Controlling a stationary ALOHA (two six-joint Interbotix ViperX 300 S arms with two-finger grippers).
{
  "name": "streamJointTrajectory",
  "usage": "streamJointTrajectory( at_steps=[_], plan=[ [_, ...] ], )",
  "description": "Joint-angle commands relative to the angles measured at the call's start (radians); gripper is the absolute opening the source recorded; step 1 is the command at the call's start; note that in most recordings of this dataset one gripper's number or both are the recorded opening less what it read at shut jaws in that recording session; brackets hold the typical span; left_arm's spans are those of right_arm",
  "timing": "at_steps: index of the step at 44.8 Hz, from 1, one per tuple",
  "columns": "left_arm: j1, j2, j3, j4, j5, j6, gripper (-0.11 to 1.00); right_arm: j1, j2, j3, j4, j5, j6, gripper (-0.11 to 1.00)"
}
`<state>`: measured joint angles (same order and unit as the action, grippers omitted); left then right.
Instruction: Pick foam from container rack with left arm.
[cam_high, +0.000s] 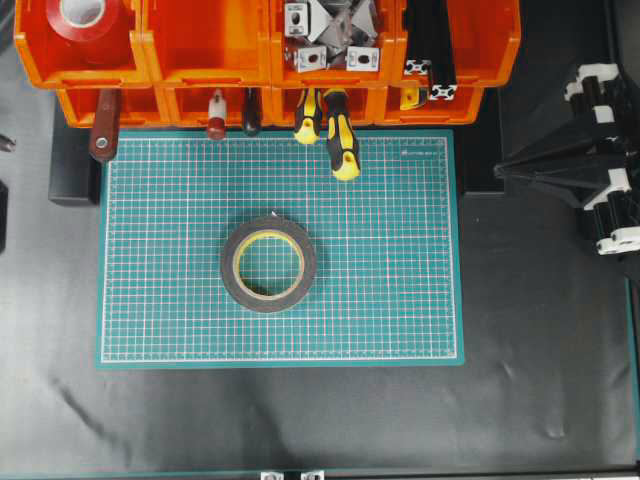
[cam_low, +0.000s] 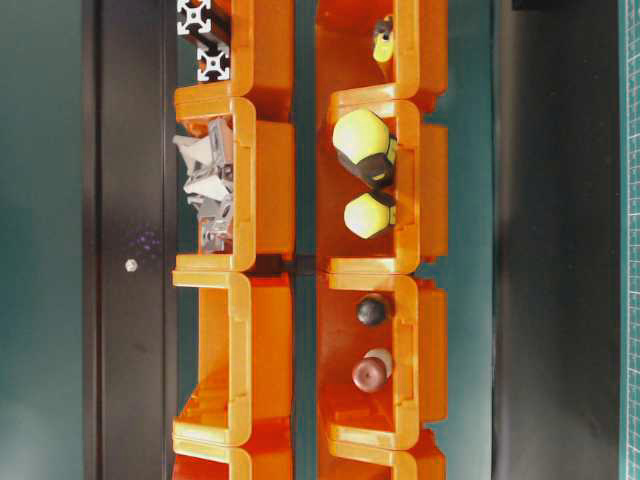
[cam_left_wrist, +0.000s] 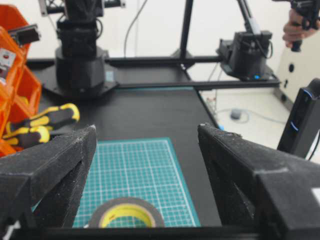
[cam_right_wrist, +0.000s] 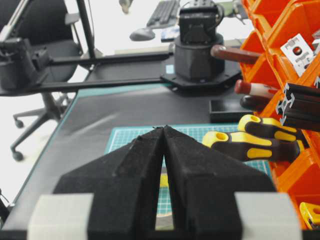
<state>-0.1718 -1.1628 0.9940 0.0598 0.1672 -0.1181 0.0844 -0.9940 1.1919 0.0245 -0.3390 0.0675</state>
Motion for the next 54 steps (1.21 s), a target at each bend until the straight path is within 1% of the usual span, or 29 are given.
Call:
streamJointTrajectory(
  at_steps=[1, 54],
  plan=[
    [0.003, 0.012, -0.011, 0.003, -0.005, -0.002, 0.79, 0.000, 0.005, -0.020, 0.002, -0.008, 0.000, 0.00],
    [0.003, 0.008, 0.011, 0.003, -0.002, -0.003, 0.79, 0.002, 0.005, -0.008, 0.002, -0.005, 0.002, 0.00]
  ],
)
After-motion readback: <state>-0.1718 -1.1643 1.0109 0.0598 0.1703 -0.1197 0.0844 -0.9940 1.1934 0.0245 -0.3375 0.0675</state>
